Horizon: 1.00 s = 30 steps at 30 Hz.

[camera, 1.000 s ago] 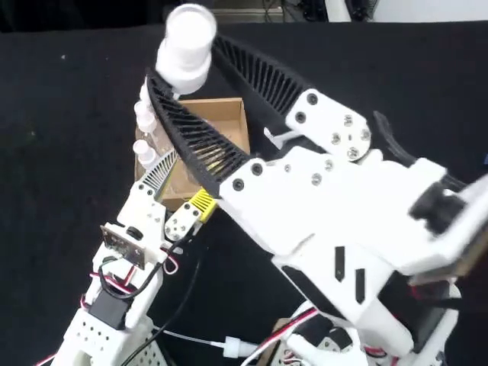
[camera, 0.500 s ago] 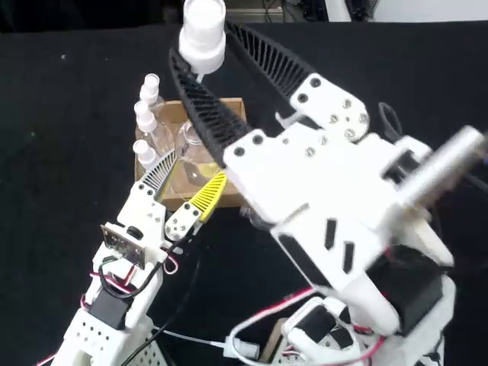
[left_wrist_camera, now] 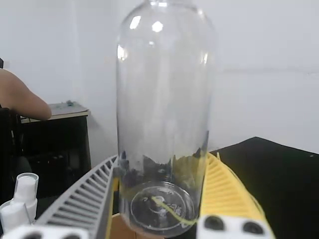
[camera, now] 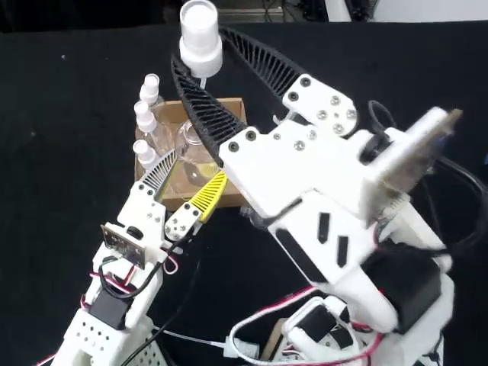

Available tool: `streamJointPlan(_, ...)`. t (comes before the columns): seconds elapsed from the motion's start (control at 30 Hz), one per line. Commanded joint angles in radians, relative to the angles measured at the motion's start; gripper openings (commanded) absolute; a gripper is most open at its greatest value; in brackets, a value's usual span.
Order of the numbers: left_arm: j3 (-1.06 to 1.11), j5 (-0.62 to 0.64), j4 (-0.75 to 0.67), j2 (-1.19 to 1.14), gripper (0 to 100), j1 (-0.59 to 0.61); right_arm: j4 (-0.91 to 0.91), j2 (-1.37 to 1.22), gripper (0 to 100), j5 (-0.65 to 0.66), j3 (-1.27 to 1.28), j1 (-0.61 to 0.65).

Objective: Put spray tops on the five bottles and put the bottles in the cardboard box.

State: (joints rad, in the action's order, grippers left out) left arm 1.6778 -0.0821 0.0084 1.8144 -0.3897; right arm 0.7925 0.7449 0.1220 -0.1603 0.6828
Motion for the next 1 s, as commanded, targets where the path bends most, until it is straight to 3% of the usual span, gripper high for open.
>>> streamJointPlan(0.0, 0.022, 0.009, 0.002, 0.009, 9, -0.005, -0.031, 0.002, 1.1, 0.002, -0.099, 0.018)
streamJointPlan(0.57, 0.022, 0.009, 0.002, 0.009, 9, -0.005, -0.005, 0.002, 1.1, 0.002, 0.050, 0.025)
streamJointPlan(0.97, 0.022, 0.009, 0.002, 0.009, 9, -0.005, -0.032, -0.001, 1.1, 0.002, -0.093, 0.026)
